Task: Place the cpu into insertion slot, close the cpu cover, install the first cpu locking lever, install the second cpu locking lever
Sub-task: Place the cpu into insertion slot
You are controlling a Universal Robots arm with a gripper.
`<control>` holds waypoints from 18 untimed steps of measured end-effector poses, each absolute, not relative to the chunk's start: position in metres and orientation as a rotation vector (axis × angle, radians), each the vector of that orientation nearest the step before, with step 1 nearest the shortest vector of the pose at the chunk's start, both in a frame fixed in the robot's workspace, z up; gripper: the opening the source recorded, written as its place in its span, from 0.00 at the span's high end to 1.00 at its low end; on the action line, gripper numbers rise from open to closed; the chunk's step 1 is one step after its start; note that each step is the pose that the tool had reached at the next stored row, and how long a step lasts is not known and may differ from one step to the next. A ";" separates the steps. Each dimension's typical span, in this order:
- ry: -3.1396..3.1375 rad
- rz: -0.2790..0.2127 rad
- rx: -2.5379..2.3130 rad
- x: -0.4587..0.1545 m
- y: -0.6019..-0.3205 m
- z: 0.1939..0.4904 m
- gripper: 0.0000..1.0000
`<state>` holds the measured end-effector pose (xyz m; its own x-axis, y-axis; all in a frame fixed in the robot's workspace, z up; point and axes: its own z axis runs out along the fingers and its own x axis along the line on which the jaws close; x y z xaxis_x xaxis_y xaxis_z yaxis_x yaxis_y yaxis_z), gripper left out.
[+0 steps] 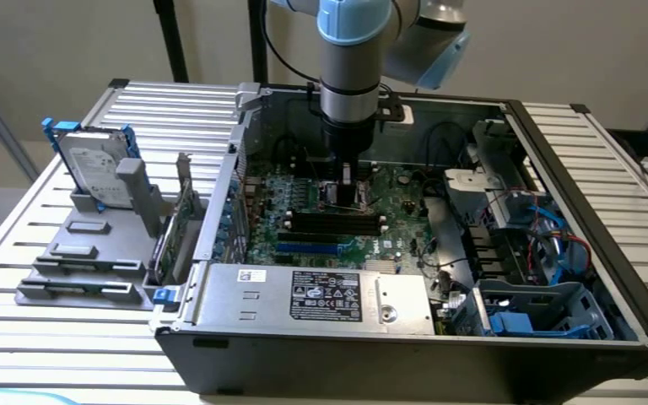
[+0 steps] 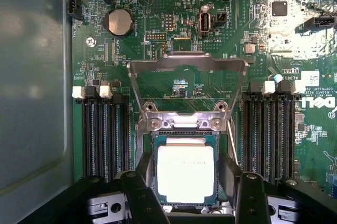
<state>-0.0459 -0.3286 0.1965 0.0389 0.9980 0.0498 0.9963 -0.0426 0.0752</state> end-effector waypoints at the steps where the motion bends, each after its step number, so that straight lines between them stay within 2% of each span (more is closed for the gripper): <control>1: 2.160 0.137 2.250 -0.046 -0.329 0.197 0.38; 10: 2.157 0.137 2.252 -0.047 -0.329 0.217 0.38; 12: 2.158 0.138 2.252 -0.049 -0.329 0.222 0.46; 13: 2.158 0.138 2.252 -0.051 -0.330 0.224 0.46; 14: 2.158 0.138 2.252 -0.054 -0.330 0.226 0.53; 15: 2.158 0.139 2.253 -0.056 -0.331 0.227 0.53; 18: 2.158 0.139 2.253 -0.069 -0.334 0.231 0.70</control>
